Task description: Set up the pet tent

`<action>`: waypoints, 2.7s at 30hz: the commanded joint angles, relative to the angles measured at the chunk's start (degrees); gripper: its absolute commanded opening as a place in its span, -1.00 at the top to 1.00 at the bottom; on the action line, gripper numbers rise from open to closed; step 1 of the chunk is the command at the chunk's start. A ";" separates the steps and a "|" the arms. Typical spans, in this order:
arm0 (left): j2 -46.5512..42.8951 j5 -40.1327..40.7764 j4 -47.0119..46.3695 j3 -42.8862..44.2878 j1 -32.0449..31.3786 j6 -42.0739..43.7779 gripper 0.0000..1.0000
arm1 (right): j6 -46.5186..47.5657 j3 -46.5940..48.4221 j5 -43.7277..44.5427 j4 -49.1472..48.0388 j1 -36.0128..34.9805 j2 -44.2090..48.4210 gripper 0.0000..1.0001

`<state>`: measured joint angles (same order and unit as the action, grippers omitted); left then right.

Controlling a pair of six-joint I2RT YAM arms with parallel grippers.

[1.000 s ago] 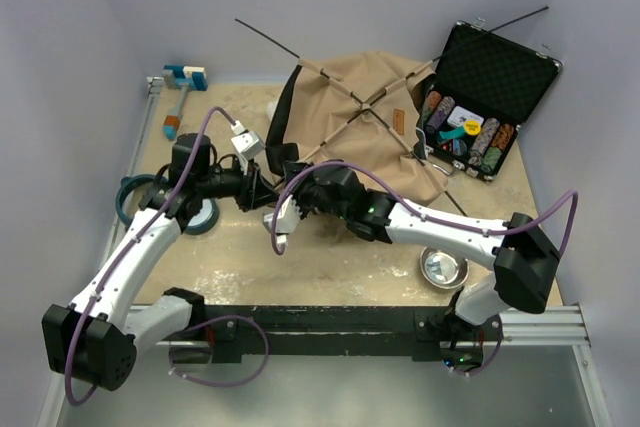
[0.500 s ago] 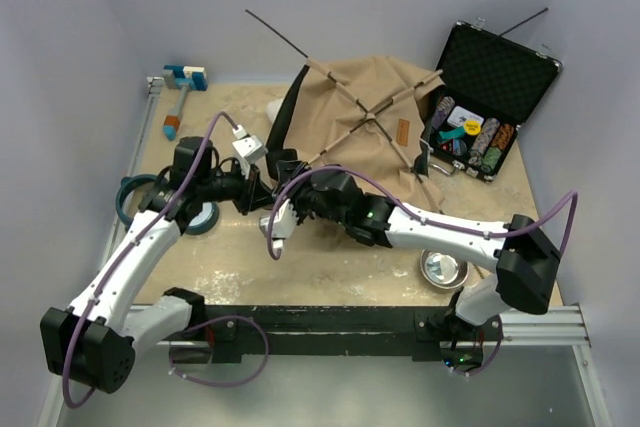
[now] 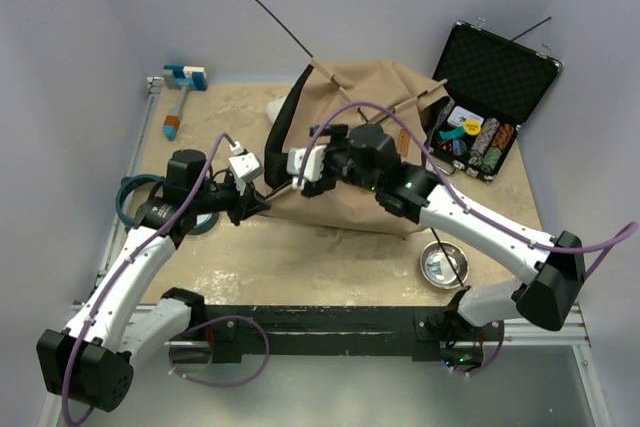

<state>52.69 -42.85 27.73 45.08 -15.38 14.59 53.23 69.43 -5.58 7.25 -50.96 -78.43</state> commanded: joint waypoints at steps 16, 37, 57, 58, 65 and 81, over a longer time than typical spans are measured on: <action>1.98 -1.62 0.31 -0.17 0.61 9.05 1.00 | -22.30 10.20 -2.41 11.73 23.54 -5.76 -0.70; 1.19 1.45 2.59 -1.40 0.79 14.06 1.00 | -14.03 12.66 -2.59 14.20 32.68 -13.15 1.00; 4.35 0.58 -0.48 10.63 0.26 9.32 -0.11 | -18.87 8.18 -7.86 9.98 34.08 -8.58 1.00; 5.05 0.58 -1.18 11.95 0.09 8.19 -0.14 | -19.04 8.09 -8.04 9.72 34.08 -8.58 1.00; 15.15 2.32 -13.72 16.53 -5.70 -5.95 -0.13 | -20.53 7.56 -9.62 8.67 34.00 -8.23 1.00; 45.30 3.46 -38.18 33.05 -18.10 -24.52 0.10 | -25.46 9.58 -13.05 8.31 33.91 -9.54 1.00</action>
<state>95.11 -41.19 -3.64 73.28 -31.46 -8.05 29.71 76.73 -17.87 19.14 -17.96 -89.84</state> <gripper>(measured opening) 0.485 0.018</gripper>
